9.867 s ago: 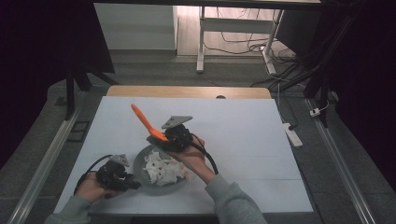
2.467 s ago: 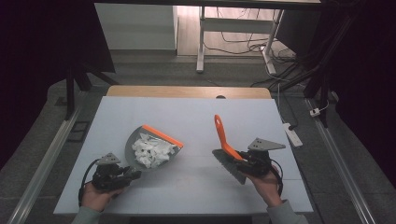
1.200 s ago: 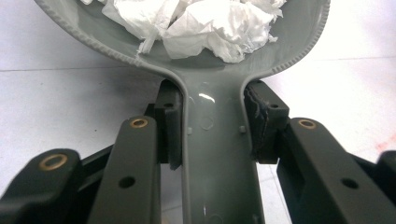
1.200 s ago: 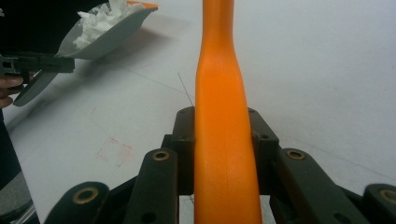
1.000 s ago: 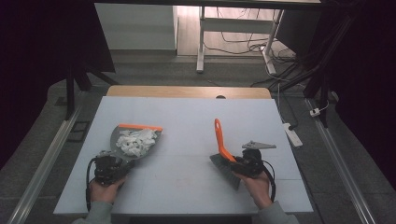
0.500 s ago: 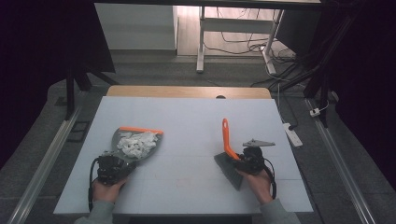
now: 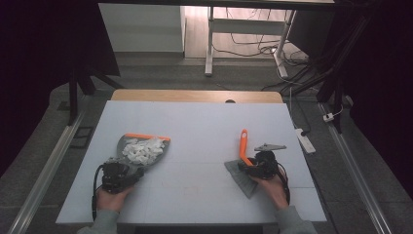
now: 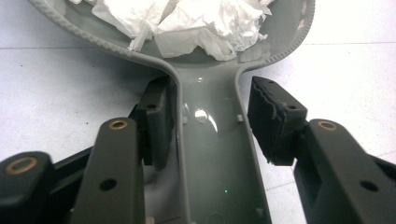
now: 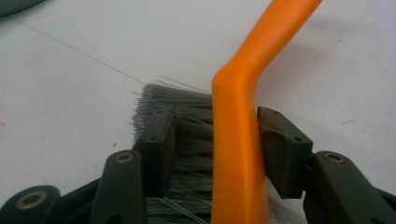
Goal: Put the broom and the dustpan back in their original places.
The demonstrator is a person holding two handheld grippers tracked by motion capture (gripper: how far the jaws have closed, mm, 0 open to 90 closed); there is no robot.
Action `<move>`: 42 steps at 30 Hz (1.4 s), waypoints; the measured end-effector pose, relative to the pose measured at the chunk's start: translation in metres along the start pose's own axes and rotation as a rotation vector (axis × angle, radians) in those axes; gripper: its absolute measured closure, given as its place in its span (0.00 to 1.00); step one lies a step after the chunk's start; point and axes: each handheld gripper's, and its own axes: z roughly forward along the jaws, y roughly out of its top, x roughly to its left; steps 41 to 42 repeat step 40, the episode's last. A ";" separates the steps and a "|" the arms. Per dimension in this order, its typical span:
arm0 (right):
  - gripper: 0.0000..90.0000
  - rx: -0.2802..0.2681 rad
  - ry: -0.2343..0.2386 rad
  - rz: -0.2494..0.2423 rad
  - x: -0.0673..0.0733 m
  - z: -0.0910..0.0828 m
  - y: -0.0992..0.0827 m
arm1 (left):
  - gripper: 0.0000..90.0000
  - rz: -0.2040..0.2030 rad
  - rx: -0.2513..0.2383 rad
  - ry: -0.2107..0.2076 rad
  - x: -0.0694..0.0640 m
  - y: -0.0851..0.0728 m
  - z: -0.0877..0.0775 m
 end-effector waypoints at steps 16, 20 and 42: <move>0.53 -0.094 -0.058 -0.131 0.007 -0.021 -0.001 | 0.36 0.116 -0.056 -0.025 0.003 0.001 -0.026; 0.53 -0.114 -0.026 -0.170 0.009 -0.027 -0.005 | 0.36 0.159 -0.041 -0.049 0.004 -0.003 -0.033; 0.54 -0.188 0.020 -0.308 0.009 -0.056 -0.022 | 0.38 0.346 -0.076 -0.201 0.005 -0.001 -0.041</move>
